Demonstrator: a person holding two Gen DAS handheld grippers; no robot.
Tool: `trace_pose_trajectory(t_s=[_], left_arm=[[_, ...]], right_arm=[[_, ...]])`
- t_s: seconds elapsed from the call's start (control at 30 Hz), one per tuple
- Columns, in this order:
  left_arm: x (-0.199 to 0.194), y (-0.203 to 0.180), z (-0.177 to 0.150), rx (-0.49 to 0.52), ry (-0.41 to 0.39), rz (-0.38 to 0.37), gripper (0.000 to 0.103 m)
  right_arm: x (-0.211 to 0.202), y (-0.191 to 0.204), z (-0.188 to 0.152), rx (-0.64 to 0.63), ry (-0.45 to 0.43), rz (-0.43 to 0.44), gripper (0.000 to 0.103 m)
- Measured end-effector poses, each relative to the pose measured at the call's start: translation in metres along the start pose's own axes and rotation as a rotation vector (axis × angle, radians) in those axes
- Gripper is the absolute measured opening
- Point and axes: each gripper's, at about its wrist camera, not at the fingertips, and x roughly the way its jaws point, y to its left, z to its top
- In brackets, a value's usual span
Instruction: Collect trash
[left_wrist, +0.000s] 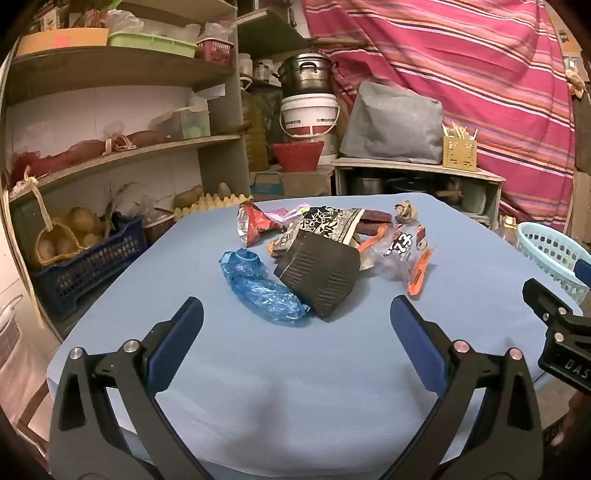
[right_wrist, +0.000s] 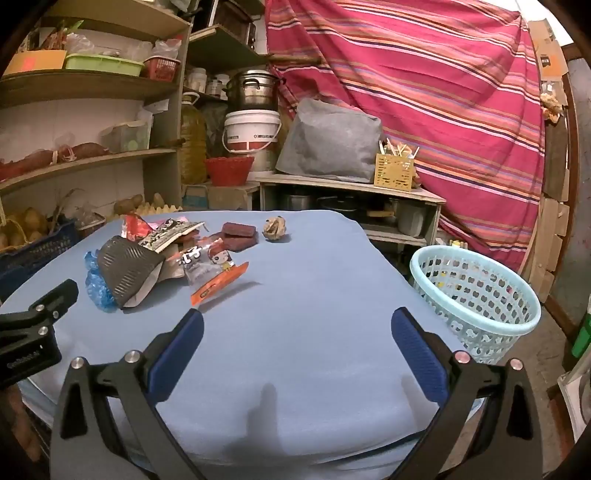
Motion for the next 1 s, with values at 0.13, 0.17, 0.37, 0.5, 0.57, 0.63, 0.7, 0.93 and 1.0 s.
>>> trace_pose_trajectory(t_s=[0.13,0.17,0.37,0.5,0.57,0.63,0.7,0.93,1.0], left_arm=[[-0.001,-0.002,0.001,0.003,-0.001,0.002,0.098],[-0.001,-0.003,0.001,0.003,-0.002,0.001,0.098],[0.0,-0.011,0.004,0.002,-0.003,0.0,0.098],[0.0,-0.018,0.006,0.002,-0.005,-0.001,0.098],[-0.002,-0.003,0.002,-0.001,-0.003,-0.002,0.098],[-0.003,-0.005,0.003,-0.001,-0.003,-0.002,0.098],[-0.004,-0.007,0.004,-0.002,-0.004,-0.002,0.098],[-0.002,-0.007,0.004,-0.004,-0.005,-0.002,0.098],[-0.001,-0.01,0.005,-0.004,-0.004,-0.003,0.098]], right_arm=[[-0.002,-0.004,0.001,0.0,-0.001,0.0,0.099],[-0.002,-0.003,0.001,-0.001,-0.002,0.0,0.099],[-0.002,-0.002,0.0,-0.004,-0.004,-0.002,0.099],[-0.005,-0.002,0.0,-0.004,-0.004,-0.002,0.099],[-0.004,0.0,-0.001,-0.005,-0.006,-0.003,0.099],[-0.005,-0.001,0.0,-0.004,-0.008,-0.003,0.099],[-0.002,-0.004,0.001,-0.002,-0.005,-0.004,0.099],[-0.002,-0.002,0.001,-0.002,-0.007,-0.005,0.099],[-0.002,-0.003,0.001,-0.002,-0.006,-0.006,0.099]])
